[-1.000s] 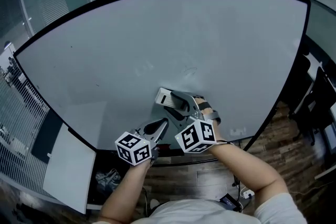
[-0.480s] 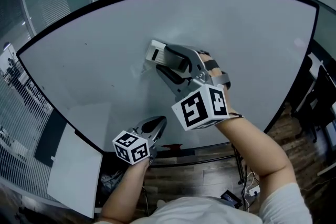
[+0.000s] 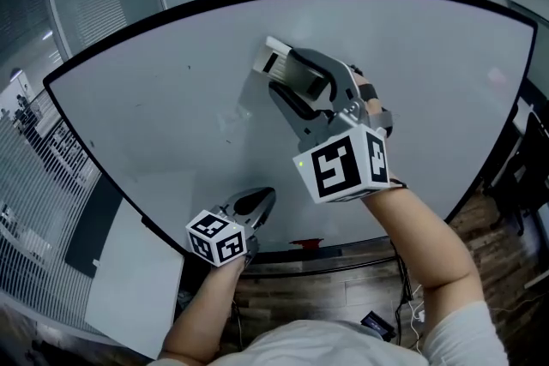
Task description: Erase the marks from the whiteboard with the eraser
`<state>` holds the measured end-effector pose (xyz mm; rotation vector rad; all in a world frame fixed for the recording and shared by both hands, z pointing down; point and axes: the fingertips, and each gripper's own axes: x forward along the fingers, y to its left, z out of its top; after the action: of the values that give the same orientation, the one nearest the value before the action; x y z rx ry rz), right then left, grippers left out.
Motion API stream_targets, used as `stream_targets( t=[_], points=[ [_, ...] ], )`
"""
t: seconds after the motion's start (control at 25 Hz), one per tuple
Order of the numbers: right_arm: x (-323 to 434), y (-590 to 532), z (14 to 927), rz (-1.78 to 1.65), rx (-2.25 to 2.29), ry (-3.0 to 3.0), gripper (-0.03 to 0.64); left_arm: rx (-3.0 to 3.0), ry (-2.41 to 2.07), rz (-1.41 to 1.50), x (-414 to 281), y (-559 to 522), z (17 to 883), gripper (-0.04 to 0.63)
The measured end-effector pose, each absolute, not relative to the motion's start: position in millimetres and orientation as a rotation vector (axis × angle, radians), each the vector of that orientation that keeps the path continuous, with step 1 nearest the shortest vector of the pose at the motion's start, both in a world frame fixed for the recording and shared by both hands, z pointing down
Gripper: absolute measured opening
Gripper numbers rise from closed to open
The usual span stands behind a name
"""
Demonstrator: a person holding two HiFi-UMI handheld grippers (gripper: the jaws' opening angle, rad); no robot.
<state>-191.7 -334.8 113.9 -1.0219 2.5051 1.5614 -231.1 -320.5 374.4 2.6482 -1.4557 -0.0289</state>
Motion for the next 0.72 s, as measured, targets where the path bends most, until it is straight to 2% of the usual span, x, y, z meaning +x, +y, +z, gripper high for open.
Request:
stream_targets(
  t=[0.72],
  points=[
    [-324,-295,317,1.575,-0.764,2.829,0.232,2.6,-1.429,-0.078,-314,-287,411,0.008]
  ],
)
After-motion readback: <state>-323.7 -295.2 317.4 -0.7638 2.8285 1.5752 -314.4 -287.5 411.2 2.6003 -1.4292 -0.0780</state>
